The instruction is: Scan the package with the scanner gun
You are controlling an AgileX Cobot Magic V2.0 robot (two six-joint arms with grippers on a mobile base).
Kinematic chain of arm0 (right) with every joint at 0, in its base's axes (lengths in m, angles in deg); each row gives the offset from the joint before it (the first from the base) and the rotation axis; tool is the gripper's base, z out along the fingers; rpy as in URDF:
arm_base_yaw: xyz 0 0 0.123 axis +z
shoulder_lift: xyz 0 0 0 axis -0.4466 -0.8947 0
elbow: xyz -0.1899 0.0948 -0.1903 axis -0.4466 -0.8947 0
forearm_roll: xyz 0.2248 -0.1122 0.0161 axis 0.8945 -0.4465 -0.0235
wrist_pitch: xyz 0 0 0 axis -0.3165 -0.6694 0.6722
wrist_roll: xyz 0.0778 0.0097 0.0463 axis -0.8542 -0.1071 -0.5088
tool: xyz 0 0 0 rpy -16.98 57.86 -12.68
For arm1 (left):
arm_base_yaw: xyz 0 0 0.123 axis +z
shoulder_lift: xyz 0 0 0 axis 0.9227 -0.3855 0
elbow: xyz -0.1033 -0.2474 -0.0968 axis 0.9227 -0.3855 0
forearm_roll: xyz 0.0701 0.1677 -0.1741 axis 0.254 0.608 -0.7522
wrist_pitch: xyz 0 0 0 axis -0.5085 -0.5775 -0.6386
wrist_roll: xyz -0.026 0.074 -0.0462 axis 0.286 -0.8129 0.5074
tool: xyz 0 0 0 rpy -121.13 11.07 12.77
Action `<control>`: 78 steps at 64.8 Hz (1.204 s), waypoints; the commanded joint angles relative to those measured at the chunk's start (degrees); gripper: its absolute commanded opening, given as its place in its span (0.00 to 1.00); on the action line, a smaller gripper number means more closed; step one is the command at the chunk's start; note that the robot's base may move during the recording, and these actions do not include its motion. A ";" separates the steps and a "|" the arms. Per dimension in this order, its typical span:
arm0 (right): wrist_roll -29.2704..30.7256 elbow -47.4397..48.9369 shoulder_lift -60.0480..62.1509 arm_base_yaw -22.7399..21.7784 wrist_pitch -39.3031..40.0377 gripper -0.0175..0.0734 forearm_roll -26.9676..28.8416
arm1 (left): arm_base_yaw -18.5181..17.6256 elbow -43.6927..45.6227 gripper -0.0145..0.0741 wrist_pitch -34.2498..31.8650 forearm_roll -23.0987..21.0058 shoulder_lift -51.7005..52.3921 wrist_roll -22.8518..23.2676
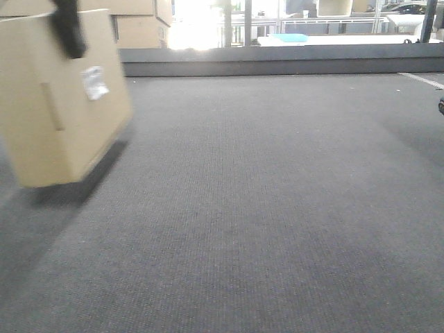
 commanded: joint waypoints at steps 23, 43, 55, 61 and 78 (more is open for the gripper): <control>-16.62 0.52 -4.60 -7.30 4.40 0.02 -17.11 | 5.37 0.45 0.04 0.39 0.11 0.99 -5.80; -20.69 0.52 -11.70 -7.30 11.64 0.02 -17.25 | 5.37 0.45 0.04 0.04 -0.75 0.99 -5.80; -20.69 0.52 -11.70 -7.30 11.64 0.02 -16.89 | 5.37 0.45 0.04 -0.81 -1.60 0.99 -5.80; -20.69 0.52 -11.70 -7.30 11.64 0.02 -16.72 | 5.37 0.45 0.04 -0.81 -1.60 0.99 -5.80; -20.69 0.52 -11.70 -7.30 11.64 0.02 -16.60 | 5.37 0.45 0.04 -0.81 -1.60 0.99 -5.80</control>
